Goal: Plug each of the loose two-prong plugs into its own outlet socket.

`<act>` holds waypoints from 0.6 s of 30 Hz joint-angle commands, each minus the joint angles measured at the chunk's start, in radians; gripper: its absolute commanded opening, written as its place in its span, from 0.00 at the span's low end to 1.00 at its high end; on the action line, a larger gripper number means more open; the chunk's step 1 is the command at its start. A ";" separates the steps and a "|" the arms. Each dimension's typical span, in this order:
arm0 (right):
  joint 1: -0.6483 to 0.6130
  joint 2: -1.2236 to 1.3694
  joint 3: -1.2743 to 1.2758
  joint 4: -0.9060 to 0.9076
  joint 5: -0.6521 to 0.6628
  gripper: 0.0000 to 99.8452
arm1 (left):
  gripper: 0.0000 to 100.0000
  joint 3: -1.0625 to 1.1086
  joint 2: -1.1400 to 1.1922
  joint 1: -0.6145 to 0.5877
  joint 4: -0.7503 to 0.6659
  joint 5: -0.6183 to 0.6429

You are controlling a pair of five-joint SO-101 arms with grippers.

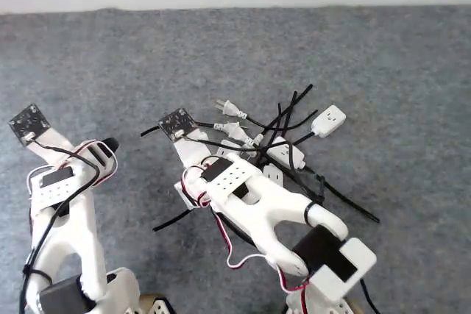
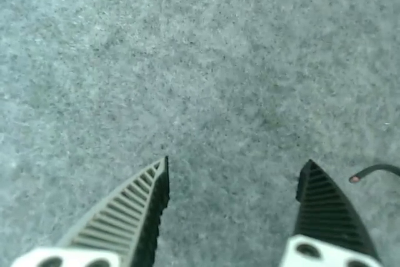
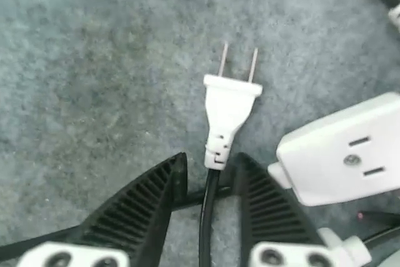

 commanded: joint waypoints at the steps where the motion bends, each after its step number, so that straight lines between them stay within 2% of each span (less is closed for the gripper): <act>1: 0.015 0.025 -0.112 0.056 0.063 0.01 | 0.31 -0.039 0.002 0.000 -0.021 0.006; 11: 0.016 0.176 -0.334 0.321 0.086 0.01 | 0.31 -0.039 0.002 0.000 -0.021 0.005; 18: 0.008 -0.082 -0.338 0.570 0.097 0.01 | 0.31 -0.039 0.002 0.000 -0.025 0.005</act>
